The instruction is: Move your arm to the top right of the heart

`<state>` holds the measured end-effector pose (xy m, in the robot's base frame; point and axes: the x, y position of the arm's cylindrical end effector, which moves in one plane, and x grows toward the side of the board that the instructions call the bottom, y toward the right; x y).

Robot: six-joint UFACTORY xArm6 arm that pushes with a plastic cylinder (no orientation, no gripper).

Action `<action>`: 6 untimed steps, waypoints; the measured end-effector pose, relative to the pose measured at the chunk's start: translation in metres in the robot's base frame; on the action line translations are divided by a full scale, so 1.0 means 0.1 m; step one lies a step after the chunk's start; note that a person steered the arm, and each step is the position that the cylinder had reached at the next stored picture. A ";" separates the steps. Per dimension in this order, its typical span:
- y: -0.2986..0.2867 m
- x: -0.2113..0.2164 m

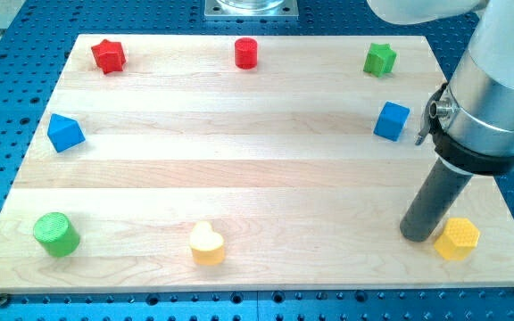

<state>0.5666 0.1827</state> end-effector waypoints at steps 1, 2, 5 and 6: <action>-0.05 -0.06; -0.27 -0.26; -1.48 -0.45; -1.55 -0.48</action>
